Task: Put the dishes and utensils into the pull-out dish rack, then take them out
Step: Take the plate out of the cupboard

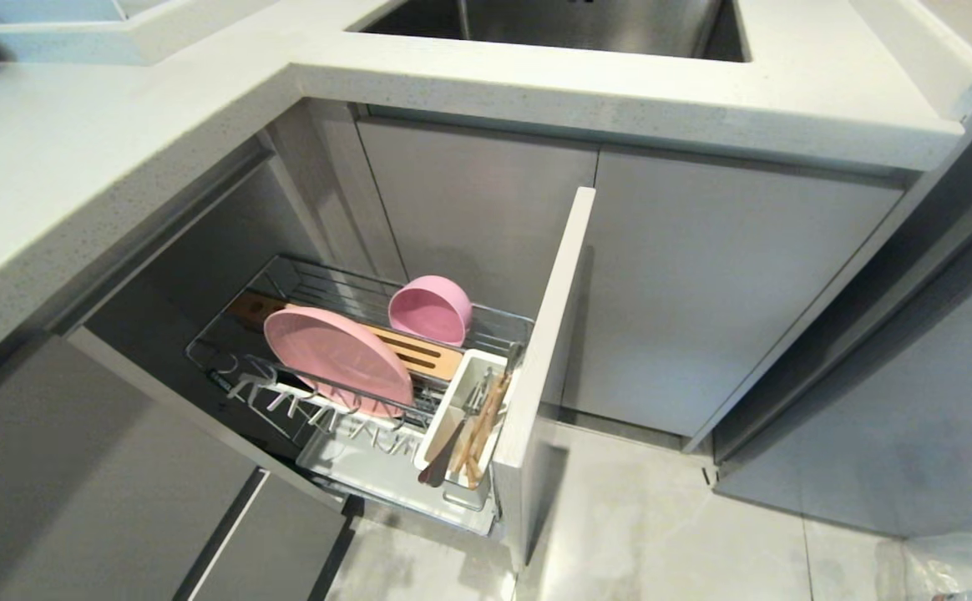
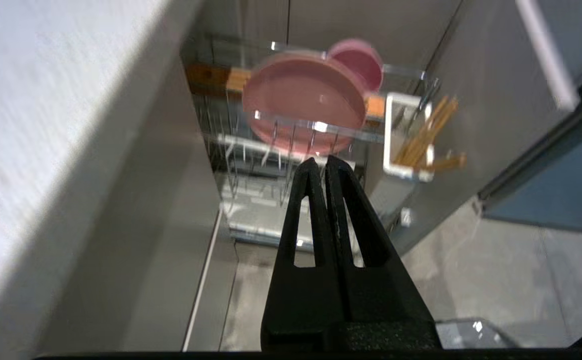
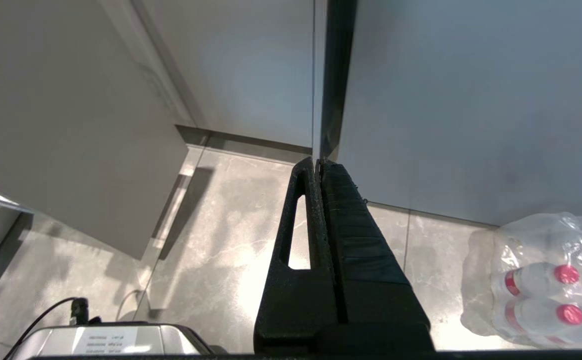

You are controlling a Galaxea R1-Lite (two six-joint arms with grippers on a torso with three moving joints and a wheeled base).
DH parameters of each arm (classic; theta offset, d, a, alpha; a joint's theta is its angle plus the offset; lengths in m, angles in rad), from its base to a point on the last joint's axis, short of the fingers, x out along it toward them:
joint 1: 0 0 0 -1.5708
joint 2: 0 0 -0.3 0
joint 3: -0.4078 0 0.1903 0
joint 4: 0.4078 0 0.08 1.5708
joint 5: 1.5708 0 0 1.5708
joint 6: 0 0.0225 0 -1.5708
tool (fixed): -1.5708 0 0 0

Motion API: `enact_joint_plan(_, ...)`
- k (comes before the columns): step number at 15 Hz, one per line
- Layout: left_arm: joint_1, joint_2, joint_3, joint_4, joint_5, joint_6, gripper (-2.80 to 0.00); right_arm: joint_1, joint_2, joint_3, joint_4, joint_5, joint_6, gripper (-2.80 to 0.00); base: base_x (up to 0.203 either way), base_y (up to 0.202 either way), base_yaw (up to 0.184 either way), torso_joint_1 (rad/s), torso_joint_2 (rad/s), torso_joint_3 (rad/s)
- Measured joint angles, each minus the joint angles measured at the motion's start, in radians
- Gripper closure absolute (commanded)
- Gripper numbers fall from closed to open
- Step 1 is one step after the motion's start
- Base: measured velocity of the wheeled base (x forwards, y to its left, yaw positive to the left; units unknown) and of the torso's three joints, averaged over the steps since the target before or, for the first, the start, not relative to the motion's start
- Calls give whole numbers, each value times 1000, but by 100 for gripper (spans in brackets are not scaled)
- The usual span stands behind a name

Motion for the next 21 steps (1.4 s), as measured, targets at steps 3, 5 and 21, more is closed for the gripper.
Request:
enact_joint_plan(3, 21, -127, 229, -82, 16, 33, 0, 0, 0, 0, 0, 0, 0, 0, 0, 0, 0, 0, 0, 0)
enact_joint_plan(5, 25, -174, 404, -223, 53, 48, 0, -1, 0, 0, 0, 0, 0, 0, 0, 0, 0, 0, 0, 0)
enact_joint_plan(21, 28, -218, 824, -555, 79, 93, 0, 0, 0, 0, 0, 0, 0, 0, 0, 0, 0, 0, 0, 0)
